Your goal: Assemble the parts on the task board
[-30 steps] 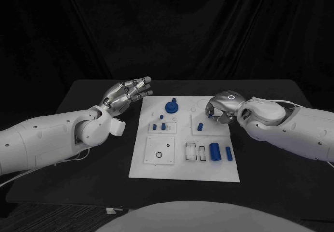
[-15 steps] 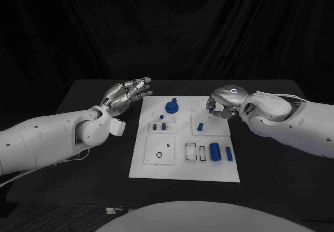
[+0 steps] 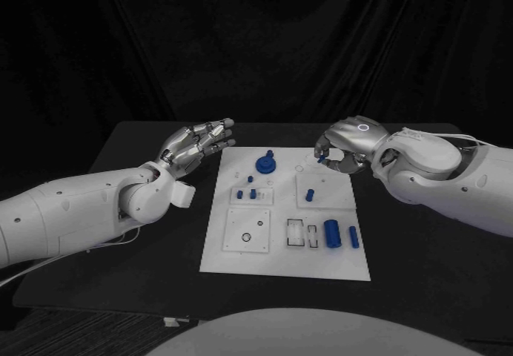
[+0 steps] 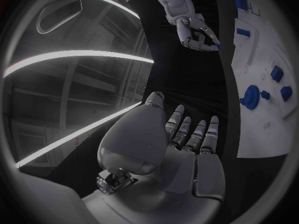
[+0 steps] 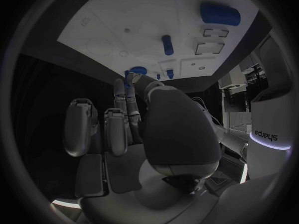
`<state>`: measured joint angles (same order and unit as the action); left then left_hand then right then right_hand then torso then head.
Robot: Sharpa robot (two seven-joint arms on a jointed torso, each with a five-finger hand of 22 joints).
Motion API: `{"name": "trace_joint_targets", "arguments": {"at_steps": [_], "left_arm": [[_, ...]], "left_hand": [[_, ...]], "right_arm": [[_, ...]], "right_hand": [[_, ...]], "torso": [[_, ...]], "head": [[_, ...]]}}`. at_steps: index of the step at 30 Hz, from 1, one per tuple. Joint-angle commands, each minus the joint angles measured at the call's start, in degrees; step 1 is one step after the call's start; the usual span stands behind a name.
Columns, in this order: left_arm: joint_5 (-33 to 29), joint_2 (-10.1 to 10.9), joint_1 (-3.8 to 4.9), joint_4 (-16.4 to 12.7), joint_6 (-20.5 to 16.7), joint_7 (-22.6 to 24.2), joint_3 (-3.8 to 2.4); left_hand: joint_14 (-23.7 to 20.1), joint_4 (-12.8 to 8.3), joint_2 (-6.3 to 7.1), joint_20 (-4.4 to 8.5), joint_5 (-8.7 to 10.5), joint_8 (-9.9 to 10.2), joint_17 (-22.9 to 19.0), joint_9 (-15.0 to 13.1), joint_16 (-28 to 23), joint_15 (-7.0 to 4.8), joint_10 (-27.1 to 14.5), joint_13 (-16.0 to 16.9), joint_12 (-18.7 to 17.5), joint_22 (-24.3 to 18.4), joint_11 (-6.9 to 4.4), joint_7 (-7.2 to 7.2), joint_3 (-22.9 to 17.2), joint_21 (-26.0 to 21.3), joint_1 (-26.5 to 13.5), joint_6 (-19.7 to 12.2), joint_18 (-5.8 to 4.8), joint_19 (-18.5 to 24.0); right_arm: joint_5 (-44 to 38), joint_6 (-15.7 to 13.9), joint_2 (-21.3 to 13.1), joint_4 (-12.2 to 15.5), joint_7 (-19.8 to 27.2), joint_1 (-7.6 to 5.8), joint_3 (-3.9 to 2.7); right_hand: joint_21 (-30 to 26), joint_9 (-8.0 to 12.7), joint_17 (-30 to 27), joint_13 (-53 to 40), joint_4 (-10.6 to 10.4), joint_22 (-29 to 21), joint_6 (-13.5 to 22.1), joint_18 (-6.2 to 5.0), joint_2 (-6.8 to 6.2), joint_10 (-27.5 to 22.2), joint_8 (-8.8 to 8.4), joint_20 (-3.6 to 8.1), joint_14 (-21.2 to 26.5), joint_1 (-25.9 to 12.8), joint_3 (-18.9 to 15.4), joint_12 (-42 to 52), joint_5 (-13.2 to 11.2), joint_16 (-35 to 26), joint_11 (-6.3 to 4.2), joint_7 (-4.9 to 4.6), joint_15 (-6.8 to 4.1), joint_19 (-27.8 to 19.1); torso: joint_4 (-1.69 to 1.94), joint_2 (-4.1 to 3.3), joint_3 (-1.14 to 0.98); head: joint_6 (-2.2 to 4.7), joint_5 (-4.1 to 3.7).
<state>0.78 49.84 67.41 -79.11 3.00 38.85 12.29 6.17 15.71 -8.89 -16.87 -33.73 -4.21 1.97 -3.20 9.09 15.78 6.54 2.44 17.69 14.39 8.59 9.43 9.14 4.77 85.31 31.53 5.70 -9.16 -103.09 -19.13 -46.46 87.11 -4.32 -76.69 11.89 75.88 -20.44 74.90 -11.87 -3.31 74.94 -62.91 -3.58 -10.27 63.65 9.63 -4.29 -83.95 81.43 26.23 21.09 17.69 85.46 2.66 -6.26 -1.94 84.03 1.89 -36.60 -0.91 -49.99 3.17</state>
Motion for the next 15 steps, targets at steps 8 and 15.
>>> {"name": "trace_joint_targets", "arguments": {"at_steps": [8, 15], "left_arm": [[-0.4, -0.2, -0.12, 0.0, 0.1, 4.8, -0.05], [-0.4, -0.2, -0.23, 0.0, 0.2, 4.9, -0.05]], "left_hand": [[0.2, 0.0, -0.12, 0.05, -0.23, -0.3, 0.0, 0.0, 0.2, 0.21, 0.2, 0.1, 0.4, -0.5, 0.39, 0.98, -0.3, -0.6, 0.6, 0.2, -1.31, 0.7], [0.2, 0.0, -0.12, 0.05, -0.23, -0.3, 0.0, 0.0, 0.2, 0.21, 0.2, 0.1, 0.4, -0.5, 0.39, 0.98, -0.3, -0.6, 0.6, 0.2, -1.31, 0.7]], "right_arm": [[-1.5, -0.2, 0.6, 8.9, -3.1, -0.35, -0.02], [-2.3, 1.9, 3.5, 11.0, -3.4, 0.23, -0.01]], "right_hand": [[0.1, 0.0, 5.5, 0.1, 0.4, 10.9, -0.4, 0.45, 0.42, 0.6, 0.17, -0.4, -3.7, -0.3, -0.2, -0.5, -0.6, -0.2, 0.1, -0.05, 0.53, 0.0], [0.2, 0.1, 5.4, 0.1, 0.5, 10.9, -0.3, 0.46, 0.43, 0.7, 0.07, -0.41, -3.7, -0.1, -0.1, -0.6, -0.8, -0.3, 0.08, -0.05, 0.52, 0.0]], "torso": [[0.0, 0.0, 0.0], [0.04, -0.01, 0.01]], "head": [[-0.01, 1.03], [-0.01, 1.84]]}}
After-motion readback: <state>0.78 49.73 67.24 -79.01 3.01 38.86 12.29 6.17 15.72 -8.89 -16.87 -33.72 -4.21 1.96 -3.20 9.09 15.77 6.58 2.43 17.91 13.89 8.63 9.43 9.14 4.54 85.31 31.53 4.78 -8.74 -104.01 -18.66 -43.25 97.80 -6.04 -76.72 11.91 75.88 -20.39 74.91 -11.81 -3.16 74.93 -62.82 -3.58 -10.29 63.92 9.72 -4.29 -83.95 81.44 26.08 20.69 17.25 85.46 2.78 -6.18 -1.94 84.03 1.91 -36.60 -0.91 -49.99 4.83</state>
